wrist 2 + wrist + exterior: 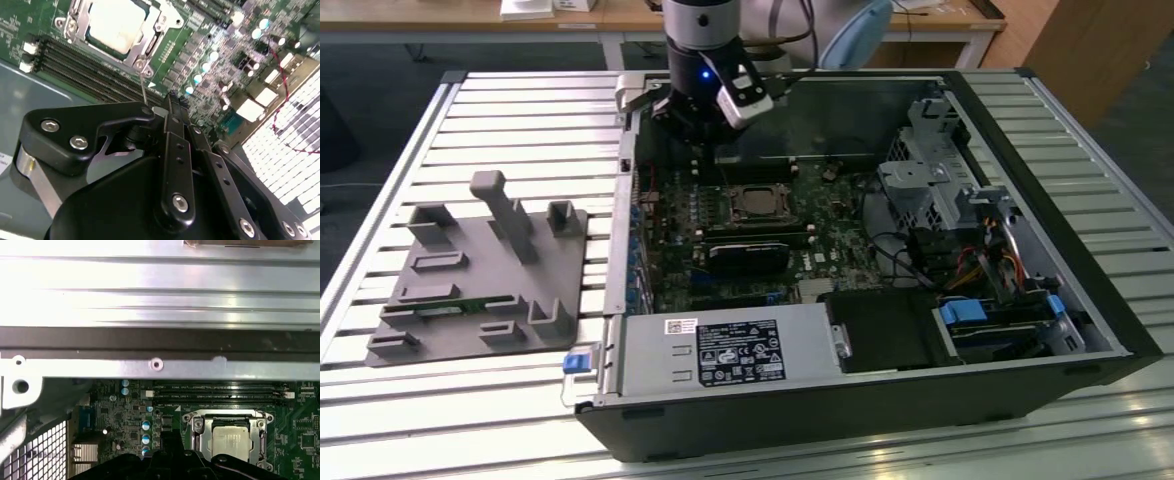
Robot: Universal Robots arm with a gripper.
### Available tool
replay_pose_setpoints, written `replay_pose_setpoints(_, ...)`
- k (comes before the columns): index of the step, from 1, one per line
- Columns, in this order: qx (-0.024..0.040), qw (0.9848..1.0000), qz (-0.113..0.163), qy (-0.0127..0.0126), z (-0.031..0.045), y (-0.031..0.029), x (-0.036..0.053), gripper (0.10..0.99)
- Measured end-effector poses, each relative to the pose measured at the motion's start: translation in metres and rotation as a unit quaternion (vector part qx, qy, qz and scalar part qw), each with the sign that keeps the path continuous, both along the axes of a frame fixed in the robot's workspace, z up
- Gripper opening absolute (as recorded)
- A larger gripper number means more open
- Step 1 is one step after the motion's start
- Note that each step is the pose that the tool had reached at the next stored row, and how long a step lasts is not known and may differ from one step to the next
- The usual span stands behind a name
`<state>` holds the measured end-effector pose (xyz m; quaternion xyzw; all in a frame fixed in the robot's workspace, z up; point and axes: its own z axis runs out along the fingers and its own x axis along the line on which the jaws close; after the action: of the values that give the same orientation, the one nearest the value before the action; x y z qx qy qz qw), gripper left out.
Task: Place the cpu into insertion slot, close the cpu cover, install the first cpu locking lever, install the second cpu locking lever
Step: 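Install the first cpu locking lever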
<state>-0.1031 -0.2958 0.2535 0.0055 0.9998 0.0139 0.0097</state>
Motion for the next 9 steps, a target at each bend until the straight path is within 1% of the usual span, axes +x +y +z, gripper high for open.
replay_pose_setpoints(6, 0.0, 1.0, 0.0, 0.0, 0.0, 0.0035, -0.0004, 0.106)
replay_pose_setpoints(9, 0.0, 1.0, 0.0, 0.0, -0.0001, 0.0053, 0.0011, 0.106)
